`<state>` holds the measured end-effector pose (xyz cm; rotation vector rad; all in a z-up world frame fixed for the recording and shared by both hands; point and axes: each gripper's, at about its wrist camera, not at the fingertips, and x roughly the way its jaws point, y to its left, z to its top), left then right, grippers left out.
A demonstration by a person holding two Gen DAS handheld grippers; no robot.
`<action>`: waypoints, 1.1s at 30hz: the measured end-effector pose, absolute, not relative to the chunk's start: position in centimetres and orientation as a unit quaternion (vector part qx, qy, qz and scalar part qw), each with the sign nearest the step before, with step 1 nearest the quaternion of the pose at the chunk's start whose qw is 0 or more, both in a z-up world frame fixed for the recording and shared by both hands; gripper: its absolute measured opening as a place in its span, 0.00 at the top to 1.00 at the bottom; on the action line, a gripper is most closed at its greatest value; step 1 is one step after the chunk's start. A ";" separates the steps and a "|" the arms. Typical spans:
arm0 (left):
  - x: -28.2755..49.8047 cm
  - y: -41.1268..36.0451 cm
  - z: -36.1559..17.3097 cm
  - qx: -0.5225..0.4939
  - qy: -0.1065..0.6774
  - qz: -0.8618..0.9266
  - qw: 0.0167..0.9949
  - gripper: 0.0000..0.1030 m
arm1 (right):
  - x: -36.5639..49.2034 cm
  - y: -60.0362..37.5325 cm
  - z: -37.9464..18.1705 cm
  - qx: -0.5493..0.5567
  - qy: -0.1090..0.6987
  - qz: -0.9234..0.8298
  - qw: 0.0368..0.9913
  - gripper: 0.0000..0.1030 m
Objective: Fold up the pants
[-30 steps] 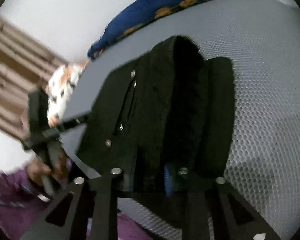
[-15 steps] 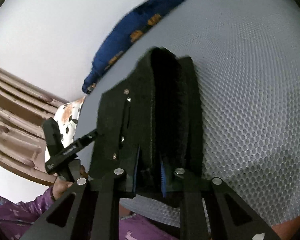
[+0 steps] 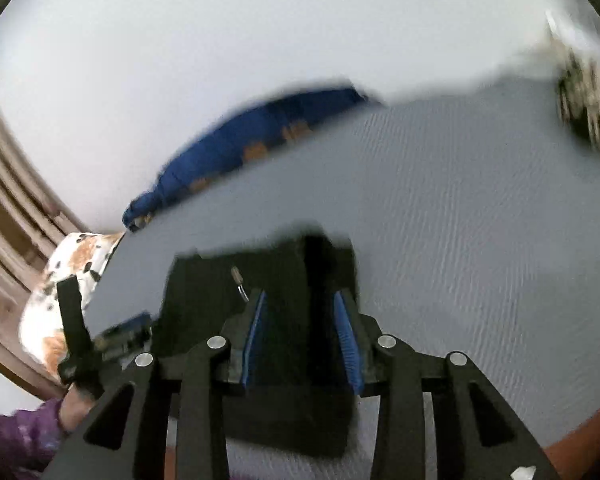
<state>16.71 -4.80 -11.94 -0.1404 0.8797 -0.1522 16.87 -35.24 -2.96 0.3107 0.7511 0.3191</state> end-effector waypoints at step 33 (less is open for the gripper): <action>11.0 -6.5 -3.0 0.081 0.321 -0.009 0.944 0.04 | 8.5 -25.1 -0.6 0.143 0.351 0.050 0.924 0.23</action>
